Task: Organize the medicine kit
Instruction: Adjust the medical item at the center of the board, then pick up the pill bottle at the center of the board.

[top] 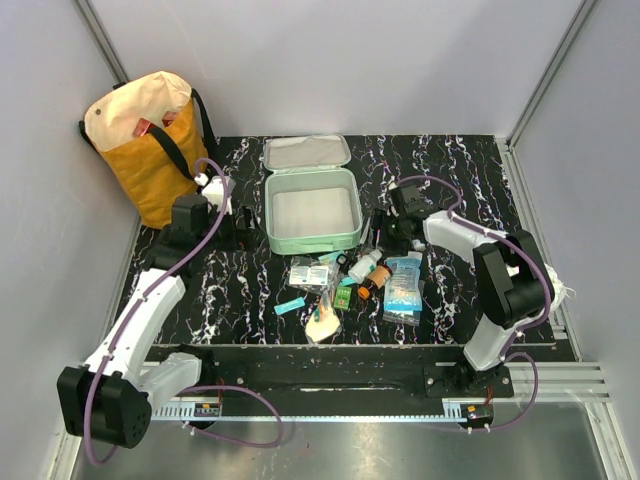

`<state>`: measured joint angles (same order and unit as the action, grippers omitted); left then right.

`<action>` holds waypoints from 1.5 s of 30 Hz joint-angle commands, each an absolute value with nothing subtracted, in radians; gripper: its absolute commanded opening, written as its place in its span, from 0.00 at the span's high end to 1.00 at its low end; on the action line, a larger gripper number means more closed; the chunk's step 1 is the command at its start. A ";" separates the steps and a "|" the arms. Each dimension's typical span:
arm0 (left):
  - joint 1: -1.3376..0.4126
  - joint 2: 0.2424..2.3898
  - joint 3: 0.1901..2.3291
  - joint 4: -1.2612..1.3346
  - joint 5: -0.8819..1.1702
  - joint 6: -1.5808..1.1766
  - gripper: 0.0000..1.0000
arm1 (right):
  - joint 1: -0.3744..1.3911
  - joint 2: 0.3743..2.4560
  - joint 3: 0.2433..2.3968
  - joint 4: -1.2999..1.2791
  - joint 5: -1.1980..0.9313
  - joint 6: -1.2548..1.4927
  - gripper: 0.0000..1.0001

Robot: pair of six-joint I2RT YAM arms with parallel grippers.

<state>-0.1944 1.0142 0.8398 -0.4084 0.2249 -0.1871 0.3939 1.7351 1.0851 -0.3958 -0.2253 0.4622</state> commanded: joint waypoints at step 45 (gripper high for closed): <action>-0.227 0.879 0.769 -0.319 0.011 -0.219 0.01 | 0.514 1.405 1.100 -0.554 0.078 0.690 0.15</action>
